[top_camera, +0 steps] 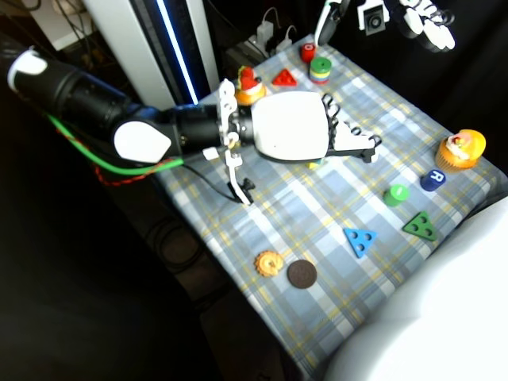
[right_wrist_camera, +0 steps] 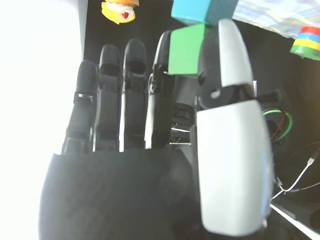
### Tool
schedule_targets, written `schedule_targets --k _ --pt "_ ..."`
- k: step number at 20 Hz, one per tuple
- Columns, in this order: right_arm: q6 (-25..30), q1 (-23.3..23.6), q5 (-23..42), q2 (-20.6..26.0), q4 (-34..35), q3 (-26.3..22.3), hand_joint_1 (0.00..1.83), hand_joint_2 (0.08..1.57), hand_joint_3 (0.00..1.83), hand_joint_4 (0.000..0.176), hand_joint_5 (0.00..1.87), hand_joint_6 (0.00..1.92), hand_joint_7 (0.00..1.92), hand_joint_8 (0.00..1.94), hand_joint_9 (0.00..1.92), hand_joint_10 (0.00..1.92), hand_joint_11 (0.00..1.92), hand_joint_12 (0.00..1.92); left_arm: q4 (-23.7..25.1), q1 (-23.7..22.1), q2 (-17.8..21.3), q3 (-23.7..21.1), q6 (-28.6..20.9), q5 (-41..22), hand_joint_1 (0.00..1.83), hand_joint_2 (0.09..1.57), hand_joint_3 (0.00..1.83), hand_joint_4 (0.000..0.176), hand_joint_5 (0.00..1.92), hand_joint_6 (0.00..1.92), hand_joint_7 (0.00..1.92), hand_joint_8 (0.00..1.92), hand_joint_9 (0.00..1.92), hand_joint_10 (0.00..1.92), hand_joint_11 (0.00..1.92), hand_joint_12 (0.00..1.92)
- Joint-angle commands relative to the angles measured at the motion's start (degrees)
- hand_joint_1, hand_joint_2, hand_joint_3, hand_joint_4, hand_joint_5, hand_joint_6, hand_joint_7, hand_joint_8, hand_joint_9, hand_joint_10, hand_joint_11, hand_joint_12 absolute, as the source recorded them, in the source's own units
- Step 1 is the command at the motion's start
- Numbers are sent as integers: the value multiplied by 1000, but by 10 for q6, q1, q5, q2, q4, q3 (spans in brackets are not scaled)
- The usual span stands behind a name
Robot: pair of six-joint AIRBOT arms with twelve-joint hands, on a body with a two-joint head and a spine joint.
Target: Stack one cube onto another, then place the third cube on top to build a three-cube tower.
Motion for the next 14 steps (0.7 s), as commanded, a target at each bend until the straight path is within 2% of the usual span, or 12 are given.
schedule_targets --k 1,7,9,14 --pt "2 11 47 0 17 3 1175 1082 0 0 1041 875 795 11 626 19 3 1105 18 -7 -1 2 -2 -63 719 805 0 176 0 0 27 3 52 1 0 0" --pt "2 11 47 0 17 2 1179 1066 0 0 1078 810 791 3 655 17 46 1124 18 -8 -1 2 -2 -62 733 797 0 176 0 0 23 0 52 0 0 0" --pt "2 11 47 0 17 2 1176 1071 1 0 1062 833 807 7 694 27 82 1161 18 -8 -1 2 -2 -62 722 802 0 176 0 0 27 2 55 1 0 0" --pt "2 11 46 0 17 2 1169 1088 1 0 1024 895 796 2 681 13 32 1242 18 -8 -1 2 -2 -62 703 806 2 176 0 0 30 2 61 3 0 0"
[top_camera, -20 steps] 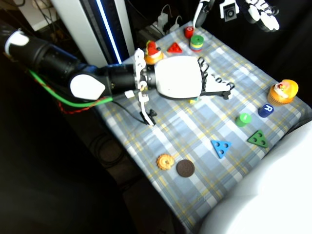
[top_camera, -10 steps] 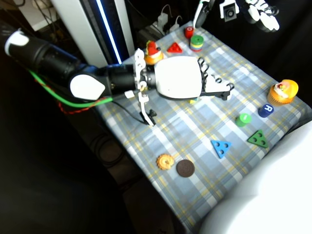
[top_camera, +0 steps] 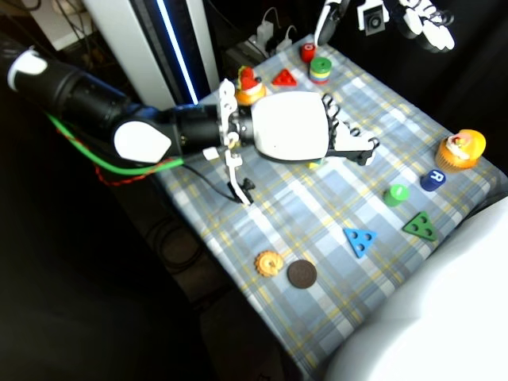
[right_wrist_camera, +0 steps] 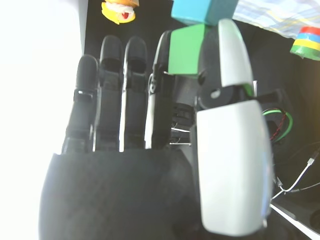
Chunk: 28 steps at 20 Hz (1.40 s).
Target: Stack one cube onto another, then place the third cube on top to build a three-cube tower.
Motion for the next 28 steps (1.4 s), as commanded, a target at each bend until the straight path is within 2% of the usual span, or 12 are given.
schedule_targets --k 1,3,6,15,16,17,18,21,28 --pt "2 11 46 0 17 2 1169 1088 0 0 1023 896 804 5 688 16 32 1249 18 -8 -1 2 -2 -62 712 801 0 176 0 0 30 2 62 3 0 0" --pt "2 11 45 0 17 2 1170 1088 0 0 1023 896 815 10 715 28 77 1279 18 -8 -1 2 -2 -62 717 803 0 176 0 0 30 1 54 0 0 0" --pt "2 11 45 0 17 1 1169 1091 0 0 1017 905 771 0 662 3 58 1172 18 -8 -1 2 -2 -62 721 791 0 176 0 0 38 4 68 6 0 0" --pt "2 11 45 0 17 -2 1143 1100 1 0 994 950 707 3 583 2 0 1141 18 -9 -2 2 -2 -61 723 794 0 176 0 0 43 2 62 0 0 0" --pt "2 11 45 2 17 -3 1140 1015 0 0 851 437 707 3 582 6 1 1112 18 -9 -2 2 -2 -61 736 787 0 176 0 0 44 2 65 2 0 0" --pt "2 11 45 2 17 -4 1148 989 0 0 877 185 703 1 576 3 0 1113 18 -9 -3 2 -2 -61 746 785 0 176 0 0 46 3 69 3 0 0" --pt "2 11 45 3 17 -4 1164 979 0 0 897 78 706 1 583 3 5 1084 18 -9 -3 2 -2 -61 743 784 0 176 0 0 46 3 72 5 0 0" --pt "2 11 45 5 17 -5 1147 973 1 0 900 12 705 0 602 6 51 1080 18 -9 -3 2 -2 -61 724 789 0 176 0 0 48 2 74 3 0 0" --pt "2 11 45 9 17 -7 1135 977 2 0 872 0 661 0 546 0 2 1070 18 -9 -4 2 -2 -61 749 789 1 176 0 0 55 4 83 5 0 0"
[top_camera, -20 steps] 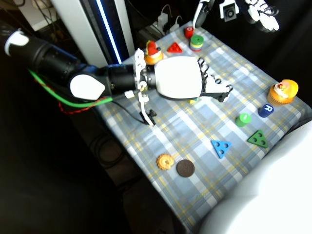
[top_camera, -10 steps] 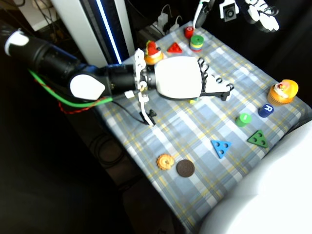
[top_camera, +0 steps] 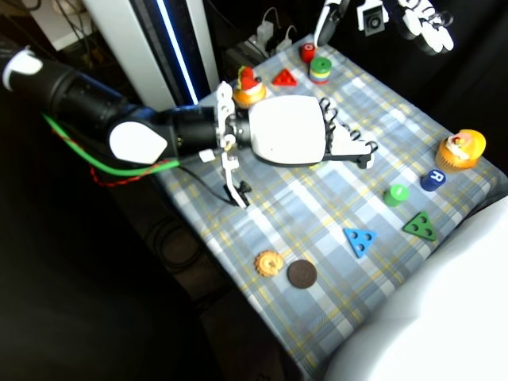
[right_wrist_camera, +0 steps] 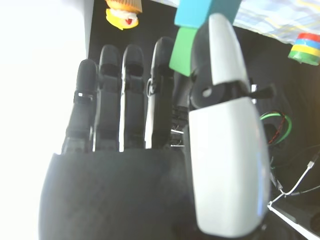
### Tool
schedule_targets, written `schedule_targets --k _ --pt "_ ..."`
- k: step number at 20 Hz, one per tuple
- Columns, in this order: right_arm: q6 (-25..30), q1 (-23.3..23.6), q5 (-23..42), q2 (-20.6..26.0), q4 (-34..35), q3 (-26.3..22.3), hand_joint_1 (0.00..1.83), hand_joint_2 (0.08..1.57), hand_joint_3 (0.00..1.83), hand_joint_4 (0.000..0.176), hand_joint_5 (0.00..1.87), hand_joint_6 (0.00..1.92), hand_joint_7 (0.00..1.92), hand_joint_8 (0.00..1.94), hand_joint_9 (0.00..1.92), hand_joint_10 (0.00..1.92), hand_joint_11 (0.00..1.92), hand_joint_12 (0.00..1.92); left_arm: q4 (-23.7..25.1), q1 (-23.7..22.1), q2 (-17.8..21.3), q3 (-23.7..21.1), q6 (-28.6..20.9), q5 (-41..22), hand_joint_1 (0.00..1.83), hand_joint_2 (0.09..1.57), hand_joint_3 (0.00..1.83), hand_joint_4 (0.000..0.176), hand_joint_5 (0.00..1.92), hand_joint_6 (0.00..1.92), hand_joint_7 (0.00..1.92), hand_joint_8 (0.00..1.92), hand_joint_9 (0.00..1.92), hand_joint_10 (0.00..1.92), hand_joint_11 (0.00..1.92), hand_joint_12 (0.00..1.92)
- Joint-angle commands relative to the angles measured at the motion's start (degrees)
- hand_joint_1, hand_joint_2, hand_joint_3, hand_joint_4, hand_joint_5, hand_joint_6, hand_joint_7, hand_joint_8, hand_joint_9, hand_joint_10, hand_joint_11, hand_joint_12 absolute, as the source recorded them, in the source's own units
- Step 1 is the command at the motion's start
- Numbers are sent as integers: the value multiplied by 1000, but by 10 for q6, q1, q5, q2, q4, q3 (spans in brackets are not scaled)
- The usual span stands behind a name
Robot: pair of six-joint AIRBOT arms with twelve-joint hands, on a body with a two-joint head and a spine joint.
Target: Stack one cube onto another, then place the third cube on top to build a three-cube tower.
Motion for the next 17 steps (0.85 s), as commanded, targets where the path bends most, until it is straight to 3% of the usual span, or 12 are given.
schedule_targets --k 1,5,7,11,13,16,17 --pt "2 11 55 3 21 -3 1135 975 1 0 861 0 645 0 521 1 0 1030 18 -8 -3 2 -2 -63 747 792 2 176 0 0 55 4 81 3 0 0" --pt "2 12 61 11 25 -15 1066 944 0 0 537 0 528 0 523 1 0 1157 18 -8 -3 1 -3 -66 752 793 3 176 0 0 52 0 74 1 0 0" --pt "2 12 70 21 31 -21 1025 939 0 0 377 0 457 0 466 0 0 1104 17 -8 -3 0 -4 -69 759 794 2 176 0 0 54 1 75 2 0 0" --pt "1 11 122 56 72 -42 919 904 0 0 221 0 296 3 319 6 0 613 30 -4 -1 1 -54 -81 795 762 0 176 0 0 31 0 66 2 0 0" --pt "-18 2 154 83 108 -65 816 902 0 3 196 1 231 0 259 0 0 531 40 -4 2 2 -78 -90 762 769 0 176 0 0 13 0 26 0 17 7" --pt "-75 -38 227 143 182 -113 746 941 5 0 217 1 246 1 220 1 0 267 68 1 16 8 -157 -111 821 789 3 176 0 0 0 0 0 0 1 0" --pt "-86 -62 265 165 216 -126 768 979 10 0 200 0 237 0 209 0 0 267 76 8 24 12 -201 -123 760 781 0 176 0 0 2 0 0 0 0 0"
